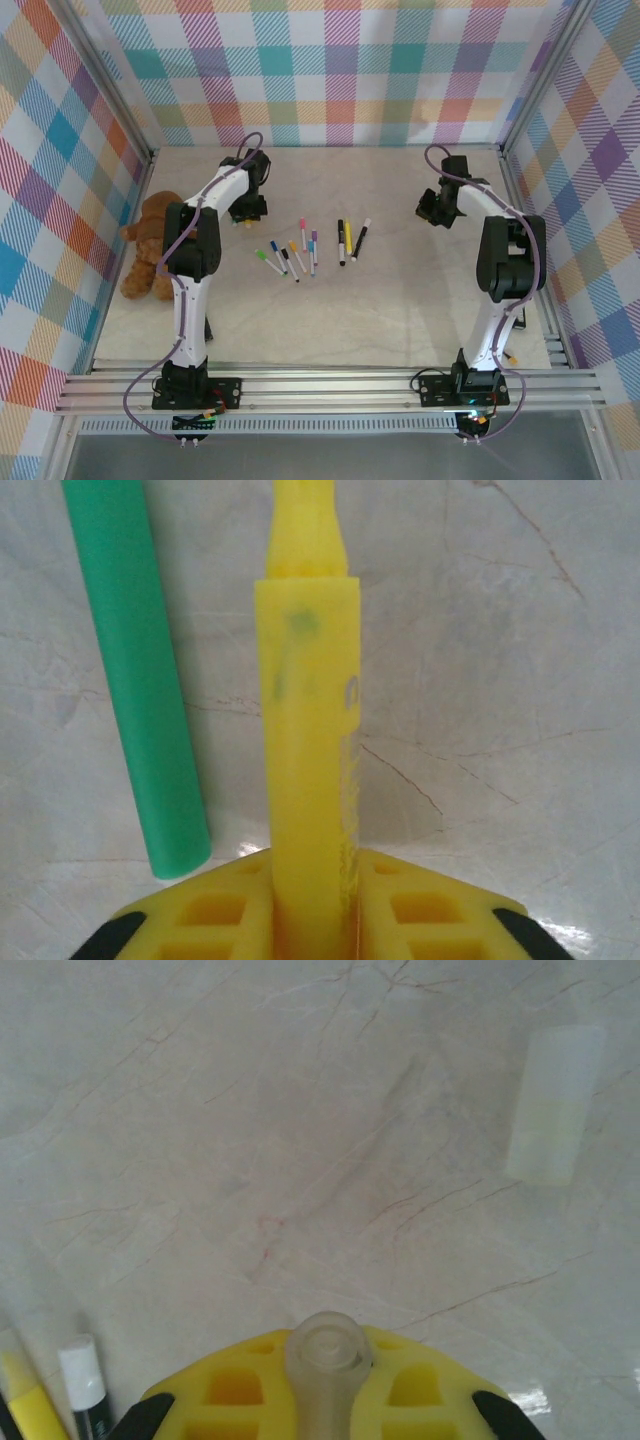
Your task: Open the pen caps
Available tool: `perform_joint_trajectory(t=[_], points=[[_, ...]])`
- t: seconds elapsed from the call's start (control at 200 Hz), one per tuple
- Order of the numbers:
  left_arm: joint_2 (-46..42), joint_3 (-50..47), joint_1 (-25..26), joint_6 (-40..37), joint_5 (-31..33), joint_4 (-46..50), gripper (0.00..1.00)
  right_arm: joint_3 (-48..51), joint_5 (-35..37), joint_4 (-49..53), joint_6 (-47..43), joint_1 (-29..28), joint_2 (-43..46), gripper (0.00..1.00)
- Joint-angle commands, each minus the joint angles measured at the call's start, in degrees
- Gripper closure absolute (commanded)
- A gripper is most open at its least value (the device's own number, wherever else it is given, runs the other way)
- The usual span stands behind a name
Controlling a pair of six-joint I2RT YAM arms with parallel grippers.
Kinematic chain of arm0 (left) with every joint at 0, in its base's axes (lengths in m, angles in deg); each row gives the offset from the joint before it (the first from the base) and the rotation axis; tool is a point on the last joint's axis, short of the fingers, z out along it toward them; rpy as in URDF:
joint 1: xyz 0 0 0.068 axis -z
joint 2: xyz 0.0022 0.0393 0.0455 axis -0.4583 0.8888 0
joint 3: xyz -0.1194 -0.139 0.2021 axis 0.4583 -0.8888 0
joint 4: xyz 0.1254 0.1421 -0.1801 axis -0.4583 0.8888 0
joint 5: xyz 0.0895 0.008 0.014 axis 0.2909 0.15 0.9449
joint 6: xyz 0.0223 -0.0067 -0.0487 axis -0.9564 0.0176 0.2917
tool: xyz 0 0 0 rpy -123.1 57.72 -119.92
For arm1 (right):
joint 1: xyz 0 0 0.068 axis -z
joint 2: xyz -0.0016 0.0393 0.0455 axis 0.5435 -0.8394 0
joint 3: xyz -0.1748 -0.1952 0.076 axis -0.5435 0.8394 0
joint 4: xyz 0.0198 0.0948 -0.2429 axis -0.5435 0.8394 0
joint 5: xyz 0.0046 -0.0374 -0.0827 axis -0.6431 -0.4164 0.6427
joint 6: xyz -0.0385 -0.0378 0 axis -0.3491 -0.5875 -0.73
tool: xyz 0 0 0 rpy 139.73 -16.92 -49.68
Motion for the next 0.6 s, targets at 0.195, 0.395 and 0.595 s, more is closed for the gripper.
perform_joint_trajectory(t=[0.195,0.395,0.595], points=[[-0.81,2.46,-0.58,-0.07,1.44,1.52,0.69,-6.49,8.07,7.32,-1.69,0.09,-5.46,0.97],[-4.3,2.03,0.08,0.29,0.19,0.69,0.68,-8.28,11.08,9.1,-1.35,0.12,-8.21,0.84],[-8.24,1.61,1.85,0.37,0.28,0.55,0.68,-8.85,11.45,10.31,-0.64,0.11,-8.9,0.71]])
